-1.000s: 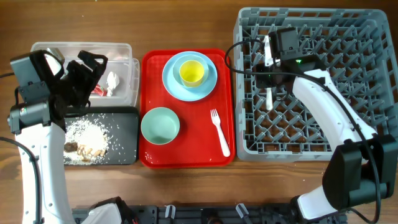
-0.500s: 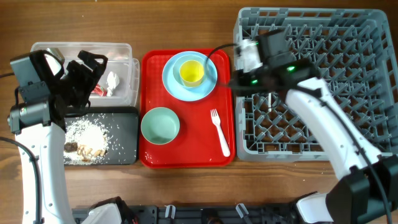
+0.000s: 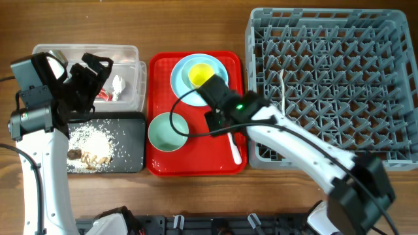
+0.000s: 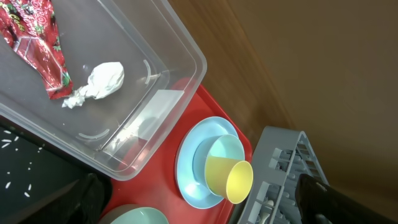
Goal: Sort waste into correct bins and load items into the dishwasher rack
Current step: 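Reach the right gripper down and grasp the white fork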
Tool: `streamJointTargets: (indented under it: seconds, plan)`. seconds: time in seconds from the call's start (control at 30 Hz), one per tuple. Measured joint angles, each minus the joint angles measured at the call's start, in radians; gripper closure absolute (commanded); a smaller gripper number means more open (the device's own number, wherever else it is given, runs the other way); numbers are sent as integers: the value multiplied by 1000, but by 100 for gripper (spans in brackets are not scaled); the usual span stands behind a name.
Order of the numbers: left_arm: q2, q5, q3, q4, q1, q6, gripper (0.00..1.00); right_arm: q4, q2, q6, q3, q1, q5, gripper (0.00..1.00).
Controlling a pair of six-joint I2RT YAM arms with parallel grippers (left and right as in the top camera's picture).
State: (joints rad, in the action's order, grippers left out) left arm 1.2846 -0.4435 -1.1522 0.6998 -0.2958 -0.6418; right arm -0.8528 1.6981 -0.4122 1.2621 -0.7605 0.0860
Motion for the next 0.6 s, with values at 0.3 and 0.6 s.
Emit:
streamJointTargets:
  seconds: [0.3,0.6]
  plan:
    - [0,0,0,0,0,0,0,18,70,-72,-117,0,46,64]
    - [0,0,0,0,0,0,0,205,71,-96,-259,0,37,74]
